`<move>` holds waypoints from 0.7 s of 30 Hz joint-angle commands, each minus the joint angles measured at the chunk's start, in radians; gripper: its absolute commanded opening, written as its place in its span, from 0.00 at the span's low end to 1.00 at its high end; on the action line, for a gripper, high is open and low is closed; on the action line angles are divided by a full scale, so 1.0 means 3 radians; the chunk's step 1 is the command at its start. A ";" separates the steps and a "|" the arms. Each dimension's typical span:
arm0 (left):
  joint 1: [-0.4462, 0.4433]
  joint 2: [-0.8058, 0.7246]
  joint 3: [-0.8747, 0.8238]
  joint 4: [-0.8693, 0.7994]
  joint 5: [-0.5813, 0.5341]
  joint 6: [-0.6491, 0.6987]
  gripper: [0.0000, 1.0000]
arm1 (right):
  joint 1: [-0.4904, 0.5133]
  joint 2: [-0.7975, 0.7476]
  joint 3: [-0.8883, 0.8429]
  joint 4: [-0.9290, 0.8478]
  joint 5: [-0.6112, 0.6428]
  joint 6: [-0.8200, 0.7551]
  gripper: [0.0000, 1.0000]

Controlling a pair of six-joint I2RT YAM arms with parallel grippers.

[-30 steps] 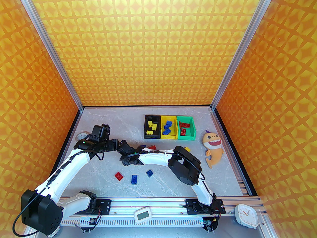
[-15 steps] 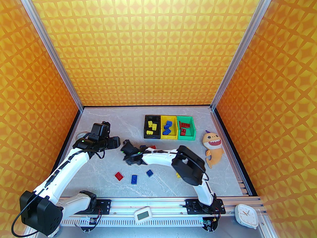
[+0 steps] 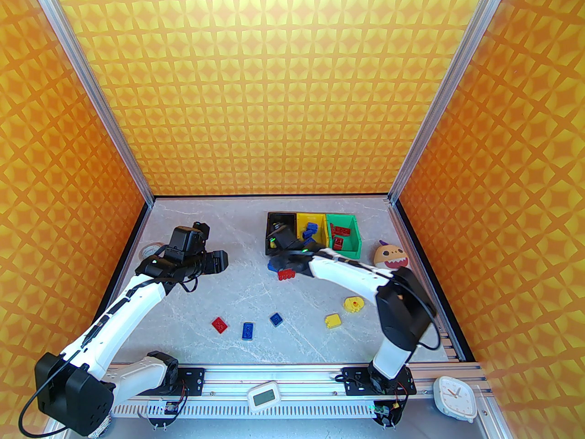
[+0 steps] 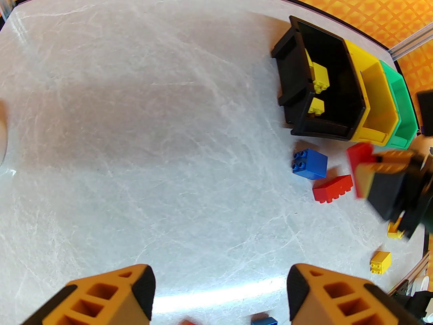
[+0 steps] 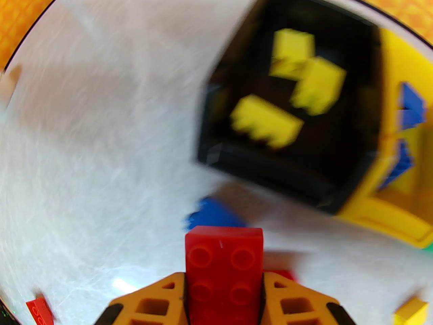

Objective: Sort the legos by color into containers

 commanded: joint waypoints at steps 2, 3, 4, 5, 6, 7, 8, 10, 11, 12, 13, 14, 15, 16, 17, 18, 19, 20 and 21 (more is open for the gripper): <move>-0.0051 0.0057 0.0063 0.0067 0.0081 0.0057 0.68 | -0.0291 -0.0158 -0.0122 -0.0120 0.0002 -0.0168 0.24; -0.0056 0.0062 0.0063 0.0079 0.0089 0.0064 0.68 | -0.0370 -0.0184 -0.0138 -0.0115 -0.0006 -0.0184 0.24; -0.0072 0.0070 0.0063 0.0090 0.0100 0.0070 0.68 | -0.0462 -0.0205 -0.0147 -0.0117 -0.0016 -0.0204 0.24; -0.0087 0.0078 0.0066 0.0105 0.0104 0.0075 0.68 | -0.0557 -0.0224 -0.0149 -0.0124 -0.0028 -0.0225 0.24; -0.0099 0.0085 0.0068 0.0108 0.0109 0.0073 0.68 | -0.0630 -0.0232 -0.0150 -0.0125 -0.0027 -0.0251 0.24; -0.0113 0.0094 0.0076 0.0120 0.0107 0.0073 0.68 | -0.0725 -0.0243 -0.0152 -0.0132 -0.0029 -0.0271 0.24; -0.0122 0.0105 0.0081 0.0125 0.0110 0.0073 0.68 | -0.0819 -0.0248 -0.0152 -0.0125 -0.0045 -0.0290 0.24; -0.0147 0.0136 0.0086 0.0143 0.0112 0.0076 0.68 | -0.0990 -0.0248 -0.0137 -0.0125 -0.0065 -0.0323 0.24; -0.0162 0.0148 0.0090 0.0154 0.0117 0.0073 0.68 | -0.1080 -0.0246 -0.0123 -0.0125 -0.0080 -0.0339 0.24; -0.0176 0.0163 0.0096 0.0163 0.0115 0.0073 0.68 | -0.1144 -0.0234 -0.0108 -0.0135 -0.0088 -0.0355 0.24; -0.0195 0.0182 0.0103 0.0169 0.0117 0.0074 0.68 | -0.1229 -0.0226 -0.0084 -0.0135 -0.0083 -0.0368 0.24; -0.0207 0.0204 0.0109 0.0177 0.0118 0.0071 0.68 | -0.1298 -0.0216 -0.0064 -0.0135 -0.0093 -0.0381 0.24; -0.0224 0.0219 0.0122 0.0182 0.0118 0.0073 0.68 | -0.1359 -0.0199 -0.0039 -0.0135 -0.0107 -0.0394 0.24; -0.0238 0.0242 0.0137 0.0184 0.0115 0.0073 0.68 | -0.1419 -0.0179 -0.0009 -0.0141 -0.0109 -0.0395 0.24; -0.0250 0.0260 0.0146 0.0190 0.0117 0.0074 0.68 | -0.1497 -0.0141 0.0031 -0.0154 -0.0113 -0.0405 0.24; -0.0263 0.0277 0.0155 0.0198 0.0115 0.0073 0.68 | -0.1544 -0.0106 0.0067 -0.0153 -0.0117 -0.0413 0.24; -0.0279 0.0293 0.0162 0.0210 0.0118 0.0073 0.68 | -0.1591 -0.0070 0.0101 -0.0156 -0.0121 -0.0414 0.24; -0.0294 0.0314 0.0165 0.0216 0.0120 0.0069 0.68 | -0.1651 -0.0014 0.0146 -0.0162 -0.0123 -0.0423 0.24; -0.0314 0.0335 0.0177 0.0229 0.0120 0.0069 0.68 | -0.1698 0.0042 0.0211 -0.0171 -0.0122 -0.0429 0.25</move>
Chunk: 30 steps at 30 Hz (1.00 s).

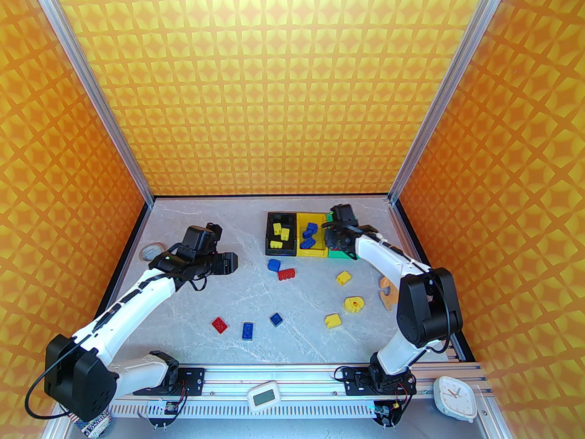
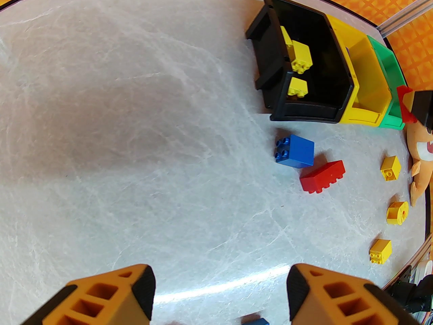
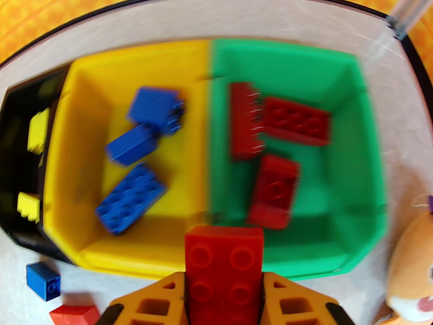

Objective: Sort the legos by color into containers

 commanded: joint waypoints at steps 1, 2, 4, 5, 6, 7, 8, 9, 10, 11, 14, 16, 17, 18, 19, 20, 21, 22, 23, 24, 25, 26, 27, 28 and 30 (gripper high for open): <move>-0.0066 0.0063 0.0128 0.0079 0.0075 0.0058 0.68 | -0.0122 0.0188 0.0249 -0.0041 -0.0059 -0.0087 0.26; -0.0082 0.0086 0.0133 0.0084 0.0072 0.0058 0.68 | -0.0155 0.0259 0.0329 -0.0074 -0.0051 -0.0100 0.30; -0.0103 0.0117 0.0151 0.0093 0.0074 0.0053 0.68 | -0.0193 0.0402 0.0508 -0.0173 -0.0052 -0.0136 0.40; -0.0105 0.0126 0.0148 0.0091 0.0071 0.0040 0.69 | -0.0194 0.0465 0.0582 -0.0241 -0.0025 -0.0152 0.43; -0.0105 0.0137 0.0149 0.0096 0.0074 0.0032 0.69 | -0.0194 0.0491 0.0638 -0.0275 -0.0030 -0.0164 0.46; -0.0105 0.0137 0.0143 0.0098 0.0070 0.0030 0.69 | -0.0195 0.0486 0.0642 -0.0274 -0.0037 -0.0170 0.48; -0.0106 0.0136 0.0135 0.0103 0.0073 0.0022 0.69 | -0.0194 0.0462 0.0628 -0.0262 -0.0045 -0.0170 0.50; -0.0105 0.0137 0.0129 0.0111 0.0075 0.0022 0.69 | -0.0194 0.0436 0.0609 -0.0244 -0.0049 -0.0166 0.52; -0.0105 0.0146 0.0127 0.0115 0.0072 0.0018 0.70 | -0.0194 0.0412 0.0594 -0.0245 -0.0049 -0.0170 0.54; -0.0108 0.0151 0.0128 0.0125 0.0075 0.0020 0.70 | -0.0194 0.0390 0.0582 -0.0254 -0.0041 -0.0166 0.54; -0.0113 0.0199 0.0147 0.0127 0.0073 0.0016 0.70 | -0.0194 0.0305 0.0494 -0.0236 -0.0075 -0.0170 0.54; -0.0120 0.0238 0.0154 0.0142 0.0075 0.0004 0.72 | -0.0194 0.0229 0.0423 -0.0226 -0.0110 -0.0157 0.54; -0.0128 0.0252 0.0162 0.0140 0.0072 -0.0001 0.72 | -0.0194 0.0187 0.0379 -0.0219 -0.0129 -0.0152 0.54; -0.0138 0.0272 0.0168 0.0149 0.0070 0.0000 0.72 | -0.0194 0.0149 0.0344 -0.0218 -0.0144 -0.0150 0.54; -0.0146 0.0298 0.0174 0.0156 0.0074 -0.0013 0.72 | -0.0194 0.0102 0.0295 -0.0209 -0.0172 -0.0145 0.54; -0.0161 0.0320 0.0181 0.0177 0.0073 -0.0023 0.73 | -0.0191 0.0052 0.0244 -0.0198 -0.0214 -0.0138 0.53; -0.0176 0.0347 0.0184 0.0194 0.0070 -0.0036 0.73 | -0.0185 0.0019 0.0204 -0.0193 -0.0250 -0.0127 0.53; -0.0195 0.0381 0.0189 0.0223 0.0079 -0.0051 0.73 | -0.0176 -0.0027 0.0154 -0.0185 -0.0275 -0.0120 0.53; -0.0221 0.0421 0.0189 0.0261 0.0088 -0.0068 0.73 | -0.0157 -0.0070 0.0102 -0.0176 -0.0293 -0.0110 0.53; -0.0249 0.0460 0.0196 0.0273 0.0103 -0.0075 0.73 | -0.0138 -0.0109 0.0057 -0.0167 -0.0299 -0.0105 0.53; -0.0283 0.0517 0.0217 0.0270 0.0109 -0.0083 0.73 | -0.0114 -0.0144 0.0001 -0.0162 -0.0298 -0.0104 0.53; -0.0319 0.0573 0.0242 0.0257 0.0110 -0.0091 0.73 | -0.0085 -0.0182 -0.0046 -0.0157 -0.0293 -0.0095 0.53; -0.0355 0.0620 0.0257 0.0243 0.0106 -0.0110 0.73 | -0.0068 -0.0207 -0.0084 -0.0157 -0.0290 -0.0089 0.53; -0.0387 0.0667 0.0270 0.0223 0.0108 -0.0148 0.73 | -0.0050 -0.0240 -0.0123 -0.0157 -0.0289 -0.0079 0.53; -0.0448 0.0720 0.0250 0.0178 0.0091 -0.0285 0.73 | -0.0028 -0.0313 -0.0221 -0.0139 -0.0288 -0.0054 0.53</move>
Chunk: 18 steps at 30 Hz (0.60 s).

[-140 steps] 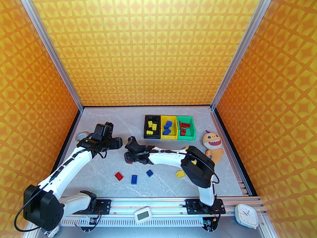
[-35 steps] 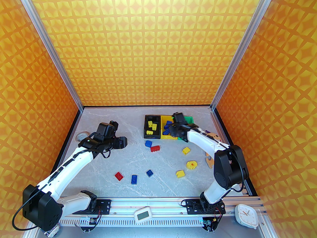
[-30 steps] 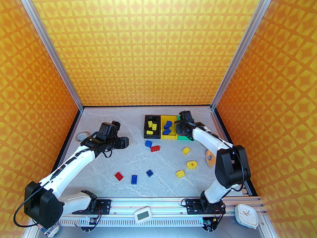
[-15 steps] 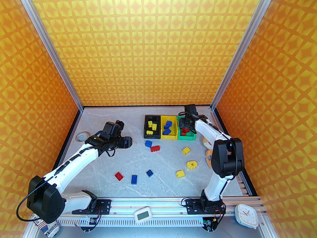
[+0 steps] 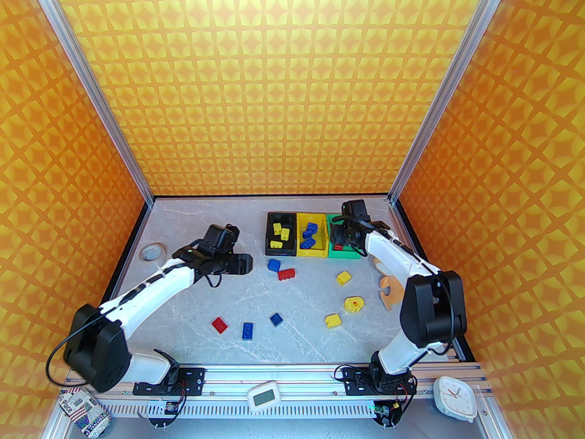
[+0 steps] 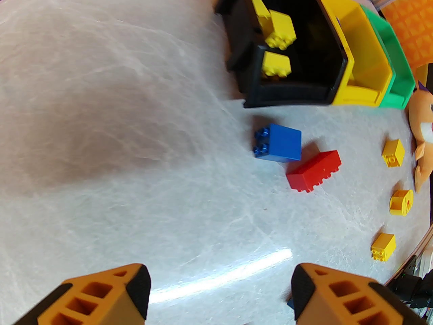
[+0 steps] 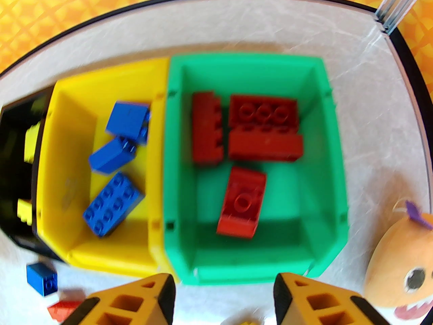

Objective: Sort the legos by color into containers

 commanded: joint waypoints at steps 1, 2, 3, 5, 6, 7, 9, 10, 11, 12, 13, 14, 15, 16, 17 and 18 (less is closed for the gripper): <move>-0.0130 0.0075 0.0029 -0.0045 0.0015 -0.0255 0.73 | 0.0051 -0.0181 -0.0170 0.0048 -0.0069 0.0083 0.53; -0.0206 0.0066 0.0005 -0.0117 -0.0090 -0.0357 0.73 | 0.0060 -0.0227 -0.0217 0.0057 -0.0077 0.0099 0.53; -0.0276 0.0052 -0.0016 -0.0192 -0.0185 -0.0458 0.74 | 0.0066 -0.0263 -0.0254 0.0060 -0.0088 0.0103 0.53; -0.0502 -0.0004 -0.0099 -0.0301 -0.0342 -0.0691 0.74 | 0.0081 -0.0350 -0.0351 0.0075 -0.0104 0.0126 0.53; -0.0594 -0.0034 -0.0150 -0.0319 -0.0382 -0.0807 0.74 | 0.0088 -0.0384 -0.0391 0.0081 -0.0106 0.0131 0.53; -0.0697 -0.0078 -0.0226 -0.0334 -0.0407 -0.0947 0.74 | 0.0091 -0.0417 -0.0431 0.0096 -0.0105 0.0138 0.53; -0.0896 -0.0155 -0.0359 -0.0391 -0.0525 -0.1222 0.74 | 0.0091 -0.0454 -0.0489 0.0107 -0.0097 0.0152 0.53; -0.0997 -0.0199 -0.0429 -0.0414 -0.0559 -0.1355 0.74 | 0.0093 -0.0463 -0.0513 0.0111 -0.0100 0.0160 0.53; -0.1092 -0.0237 -0.0485 -0.0482 -0.0622 -0.1492 0.74 | 0.0096 -0.0468 -0.0539 0.0117 -0.0108 0.0161 0.54; -0.1162 -0.0268 -0.0521 -0.0552 -0.0686 -0.1612 0.74 | 0.0096 -0.0467 -0.0554 0.0125 -0.0120 0.0162 0.54; -0.1234 -0.0308 -0.0569 -0.0641 -0.0744 -0.1722 0.74 | 0.0094 -0.0450 -0.0564 0.0127 -0.0134 0.0161 0.54; -0.1288 -0.0355 -0.0616 -0.0698 -0.0771 -0.1815 0.74 | 0.0095 -0.0438 -0.0572 0.0124 -0.0142 0.0168 0.54; -0.1328 -0.0400 -0.0655 -0.0736 -0.0777 -0.1877 0.74 | 0.0098 -0.0431 -0.0576 0.0135 -0.0144 0.0164 0.54; -0.1378 -0.0453 -0.0693 -0.0772 -0.0772 -0.1945 0.74 | 0.0101 -0.0423 -0.0590 0.0140 -0.0147 0.0169 0.54; -0.1422 -0.0480 -0.0713 -0.0818 -0.0772 -0.1997 0.74 | 0.0097 -0.0417 -0.0597 0.0151 -0.0152 0.0169 0.54; -0.1461 -0.0492 -0.0722 -0.0866 -0.0773 -0.2038 0.74 | 0.0098 -0.0412 -0.0603 0.0158 -0.0156 0.0170 0.54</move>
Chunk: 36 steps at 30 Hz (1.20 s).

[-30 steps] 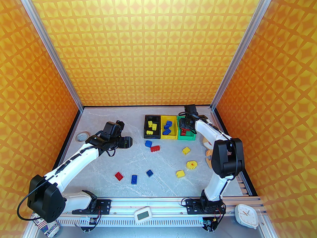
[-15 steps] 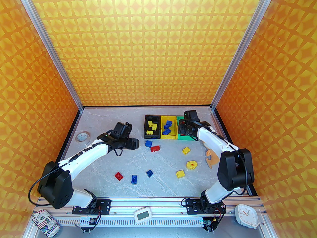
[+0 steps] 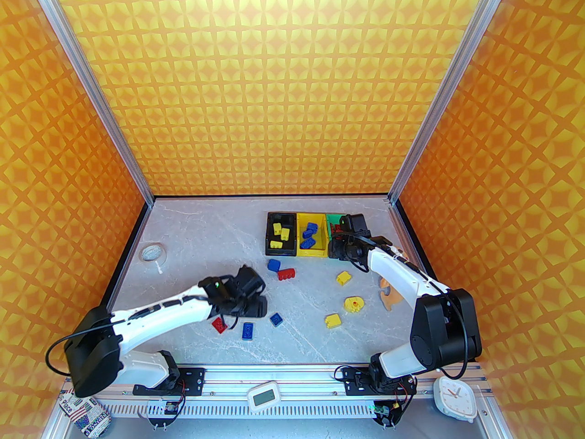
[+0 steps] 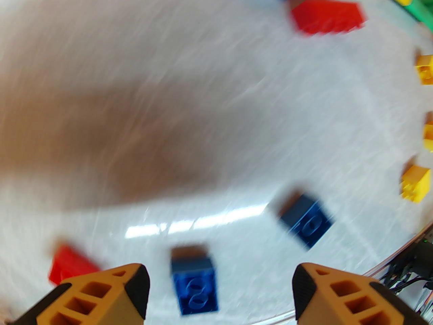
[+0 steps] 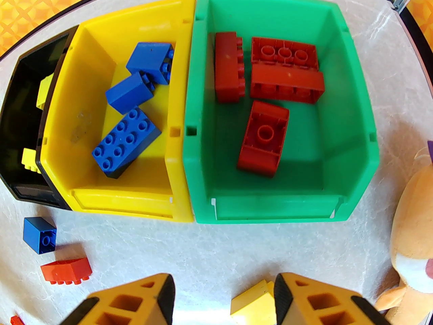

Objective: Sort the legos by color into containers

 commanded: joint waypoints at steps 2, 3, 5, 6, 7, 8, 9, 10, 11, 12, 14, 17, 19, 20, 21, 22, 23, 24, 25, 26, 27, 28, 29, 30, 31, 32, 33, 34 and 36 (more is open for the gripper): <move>-0.0194 -0.0104 -0.0059 -0.0336 -0.0171 -0.0461 0.74 | 0.0031 0.0008 -0.0042 0.0078 -0.0066 0.0067 0.54; -0.0238 -0.0090 -0.0064 -0.0334 -0.0163 -0.0475 0.74 | 0.0031 0.0016 -0.0047 0.0086 -0.0069 0.0073 0.54; -0.0310 -0.0025 -0.0075 -0.0324 -0.0114 -0.0510 0.74 | 0.0032 0.0022 -0.0057 0.0108 -0.0078 0.0084 0.54; -0.0340 0.0009 -0.0081 -0.0303 -0.0090 -0.0521 0.74 | 0.0032 0.0025 -0.0056 0.0107 -0.0080 0.0086 0.54; -0.0373 0.0050 -0.0099 -0.0276 -0.0056 -0.0531 0.74 | 0.0033 0.0021 -0.0057 0.0109 -0.0085 0.0091 0.54; -0.0399 0.0091 -0.0108 -0.0253 -0.0030 -0.0552 0.74 | 0.0042 0.0019 -0.0060 0.0109 -0.0083 0.0096 0.54; -0.0416 0.0122 -0.0120 -0.0229 -0.0008 -0.0555 0.74 | 0.0041 0.0017 -0.0062 0.0109 -0.0081 0.0097 0.54; -0.0430 0.0159 -0.0126 -0.0216 0.0008 -0.0550 0.74 | 0.0050 0.0011 -0.0067 0.0109 -0.0074 0.0097 0.54; -0.0438 0.0186 -0.0135 -0.0221 0.0008 -0.0550 0.74 | 0.0047 0.0008 -0.0068 0.0104 -0.0075 0.0092 0.54; -0.0435 0.0201 -0.0148 -0.0217 0.0005 -0.0548 0.74 | 0.0047 0.0002 -0.0071 0.0104 -0.0074 0.0092 0.54; -0.0435 0.0224 -0.0202 -0.0147 0.0013 -0.0533 0.74 | 0.0047 -0.0009 -0.0075 0.0094 -0.0068 0.0088 0.54; -0.0437 0.0306 -0.0223 -0.0036 0.0072 -0.0475 0.72 | 0.0051 -0.0016 -0.0078 0.0088 -0.0066 0.0091 0.53; -0.0435 0.0350 -0.0216 0.0069 0.0116 -0.0407 0.70 | 0.0053 -0.0015 -0.0085 0.0093 -0.0072 0.0087 0.54; -0.0435 0.0370 -0.0203 0.0090 0.0120 -0.0390 0.69 | 0.0052 -0.0009 -0.0080 0.0090 -0.0077 0.0085 0.53; -0.0435 0.0383 -0.0186 0.0091 0.0118 -0.0380 0.68 | 0.0056 -0.0007 -0.0080 0.0088 -0.0082 0.0086 0.53; -0.0435 0.0413 -0.0173 0.0091 0.0121 -0.0360 0.67 | 0.0058 -0.0007 -0.0087 0.0085 -0.0080 0.0083 0.53; -0.0435 0.0445 -0.0154 0.0081 0.0117 -0.0350 0.66 | 0.0055 -0.0008 -0.0091 0.0088 -0.0078 0.0081 0.53; -0.0435 0.0473 -0.0145 0.0072 0.0119 -0.0343 0.65 | 0.0058 -0.0012 -0.0096 0.0085 -0.0076 0.0086 0.53; -0.0434 0.0494 -0.0136 0.0069 0.0117 -0.0334 0.64 | 0.0058 -0.0016 -0.0098 0.0088 -0.0076 0.0086 0.53; -0.0435 0.0518 -0.0134 0.0057 0.0117 -0.0332 0.62 | 0.0058 -0.0021 -0.0103 0.0088 -0.0078 0.0077 0.53; -0.0435 0.0533 -0.0137 0.0054 0.0112 -0.0332 0.62 | 0.0058 -0.0020 -0.0103 0.0088 -0.0081 0.0073 0.53; -0.0435 0.0544 -0.0137 0.0041 0.0110 -0.0332 0.61 | 0.0058 -0.0020 -0.0100 0.0085 -0.0085 0.0064 0.53; -0.0437 0.0557 -0.0135 0.0039 0.0106 -0.0332 0.60 | 0.0058 -0.0019 -0.0101 0.0080 -0.0083 0.0061 0.53; -0.0435 0.0562 -0.0129 0.0035 0.0103 -0.0331 0.59 | 0.0056 -0.0018 -0.0108 0.0078 -0.0082 0.0058 0.53; -0.0436 0.0563 -0.0125 0.0033 0.0097 -0.0326 0.57 | 0.0058 -0.0017 -0.0112 0.0078 -0.0085 0.0052 0.52; -0.0435 0.0563 -0.0124 0.0029 0.0092 -0.0322 0.56 | 0.0055 -0.0016 -0.0113 0.0078 -0.0082 0.0052 0.53; -0.0436 0.0563 -0.0123 0.0026 0.0089 -0.0319 0.54 | 0.0053 -0.0018 -0.0117 0.0077 -0.0082 0.0051 0.52; -0.0435 0.0563 -0.0114 0.0027 0.0084 -0.0313 0.51 | 0.0057 -0.0019 -0.0119 0.0078 -0.0080 0.0052 0.52; -0.0435 0.0565 -0.0103 0.0034 0.0076 -0.0297 0.46 | 0.0058 -0.0023 -0.0121 0.0083 -0.0083 0.0051 0.52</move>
